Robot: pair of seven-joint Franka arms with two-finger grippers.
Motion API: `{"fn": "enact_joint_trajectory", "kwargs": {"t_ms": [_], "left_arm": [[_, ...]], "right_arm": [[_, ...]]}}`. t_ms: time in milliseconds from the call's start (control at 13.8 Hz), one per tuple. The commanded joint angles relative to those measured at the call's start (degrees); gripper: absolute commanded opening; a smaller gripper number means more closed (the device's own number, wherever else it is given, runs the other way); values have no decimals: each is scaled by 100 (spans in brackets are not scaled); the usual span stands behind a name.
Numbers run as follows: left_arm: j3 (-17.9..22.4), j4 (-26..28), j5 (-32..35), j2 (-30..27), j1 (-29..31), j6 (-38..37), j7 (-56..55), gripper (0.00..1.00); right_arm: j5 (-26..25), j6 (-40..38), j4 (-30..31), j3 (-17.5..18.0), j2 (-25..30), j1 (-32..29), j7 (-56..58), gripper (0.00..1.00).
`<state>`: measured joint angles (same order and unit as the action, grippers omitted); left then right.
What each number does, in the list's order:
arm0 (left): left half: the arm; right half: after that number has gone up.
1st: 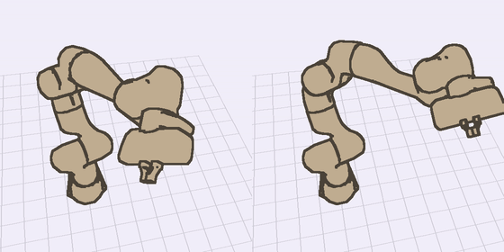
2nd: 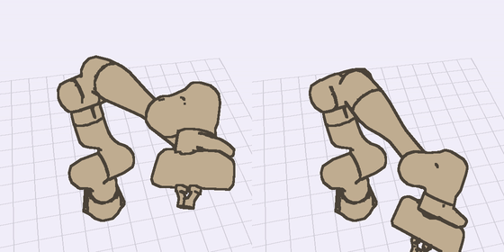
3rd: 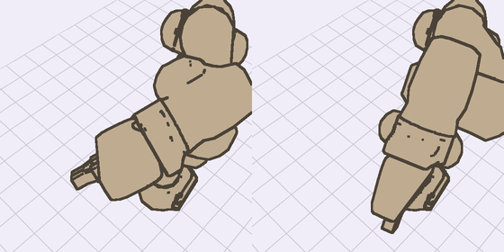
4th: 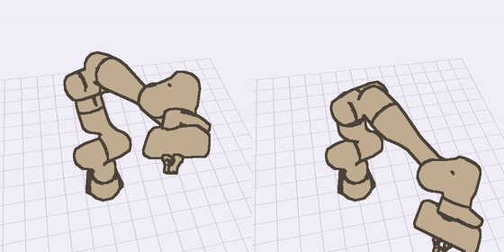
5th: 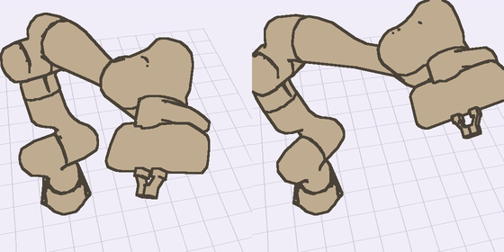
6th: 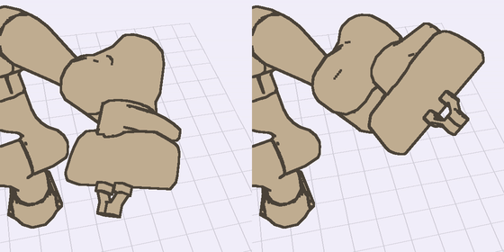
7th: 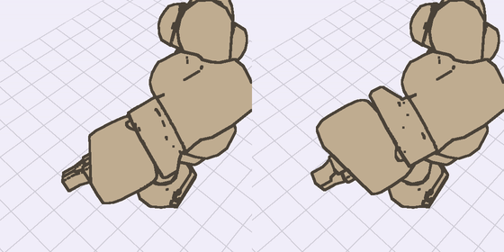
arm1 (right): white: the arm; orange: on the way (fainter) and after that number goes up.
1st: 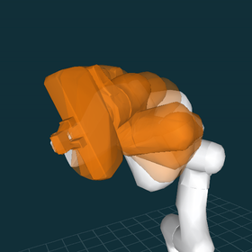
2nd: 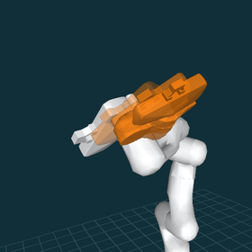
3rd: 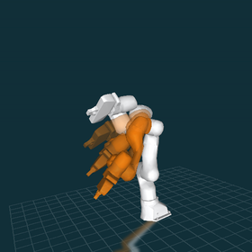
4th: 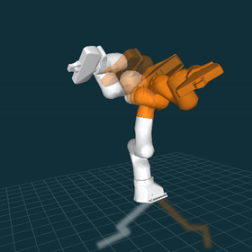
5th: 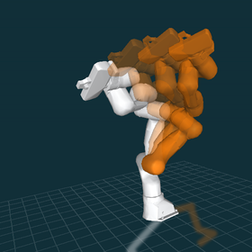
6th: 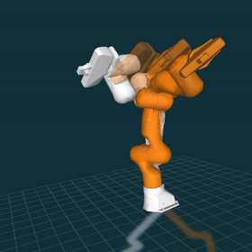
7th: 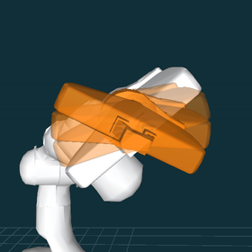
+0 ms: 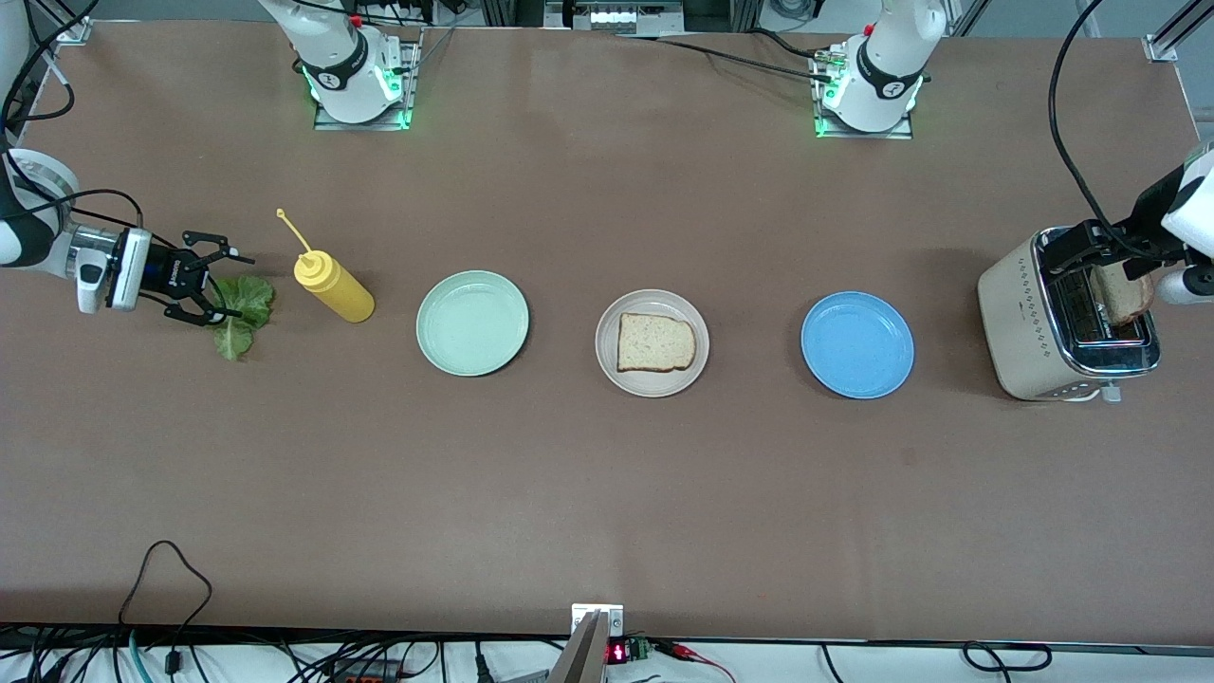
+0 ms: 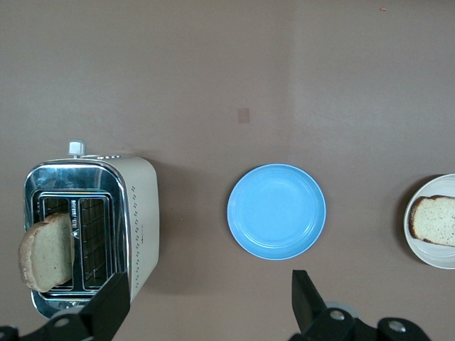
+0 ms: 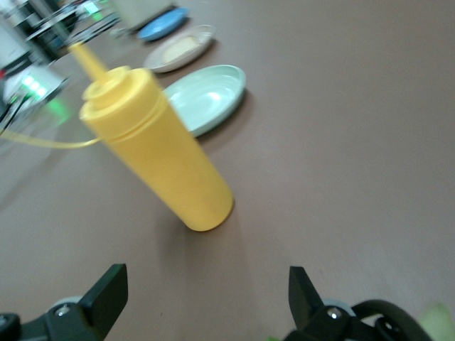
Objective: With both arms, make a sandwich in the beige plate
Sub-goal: 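Move the right gripper to the green lettuce leaf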
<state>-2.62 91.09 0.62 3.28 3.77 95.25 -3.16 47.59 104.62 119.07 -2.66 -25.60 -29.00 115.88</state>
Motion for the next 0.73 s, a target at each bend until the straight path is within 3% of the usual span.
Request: {"fn": "enact_joint_trajectory", "kwargs": {"t_ms": [0,218,436,654], "left_arm": [[7,14,-98,-56,10,-51,52,100],[7,14,-98,-56,10,-51,43,100],[7,14,-98,-56,10,-51,43,100],[7,14,-98,-56,10,-51,52,100]], "right_arm": [[-136,147,11,46,257,69,-1894,100],[-794,260,-217,142,476,244,-3980,100],[-1619,602,-279,335,714,385,-5378,100],[-2139,911,-297,458,767,500,-6767,100]]}}
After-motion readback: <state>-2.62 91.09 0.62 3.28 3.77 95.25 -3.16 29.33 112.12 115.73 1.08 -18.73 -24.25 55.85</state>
